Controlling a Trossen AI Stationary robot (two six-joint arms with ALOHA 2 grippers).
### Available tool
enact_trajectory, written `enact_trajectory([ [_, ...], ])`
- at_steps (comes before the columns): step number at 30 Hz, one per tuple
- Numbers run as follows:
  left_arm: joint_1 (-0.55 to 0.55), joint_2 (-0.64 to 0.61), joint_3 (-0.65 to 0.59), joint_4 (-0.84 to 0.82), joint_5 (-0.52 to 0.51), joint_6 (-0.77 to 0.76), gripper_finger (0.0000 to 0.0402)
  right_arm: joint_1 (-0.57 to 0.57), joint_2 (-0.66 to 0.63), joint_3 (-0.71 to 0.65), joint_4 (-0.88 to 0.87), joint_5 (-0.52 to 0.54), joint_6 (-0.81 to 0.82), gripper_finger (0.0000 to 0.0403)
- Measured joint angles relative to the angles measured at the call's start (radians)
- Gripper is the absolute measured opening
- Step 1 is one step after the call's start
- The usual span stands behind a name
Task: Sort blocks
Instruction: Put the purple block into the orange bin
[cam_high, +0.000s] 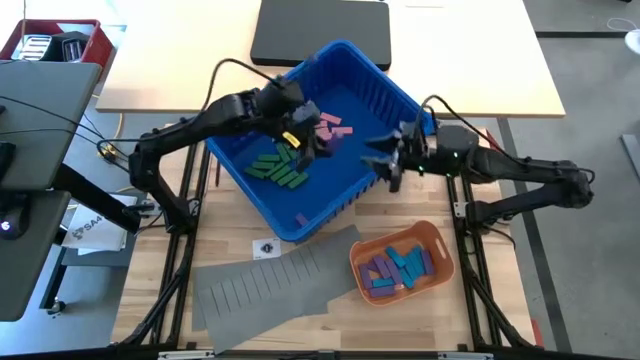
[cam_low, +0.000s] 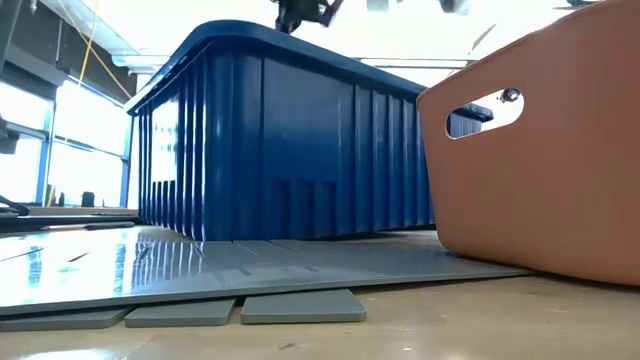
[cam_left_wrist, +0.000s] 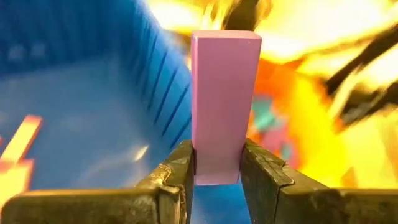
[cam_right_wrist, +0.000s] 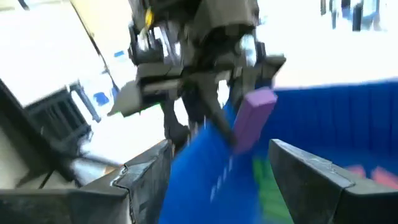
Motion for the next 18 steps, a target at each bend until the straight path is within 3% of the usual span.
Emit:
enact_trajectory([
  [4,-0.013,-0.018,0.0,0.201,0.072,-0.125,0.0087,-0.085,0.052,0.0,0.192,-0.045,-0.062,0.0263],
  [9,-0.018,-0.02,0.0,0.339,0.148,-0.187,0.0087,-0.151,0.102,0.0,0.368,-0.2,-0.027,0.0263],
  [18,-0.015,-0.018,-0.001,0.37,0.252,-0.14,0.0087,-0.152,0.131,0.0,0.397,-0.265,0.122,0.0263],
])
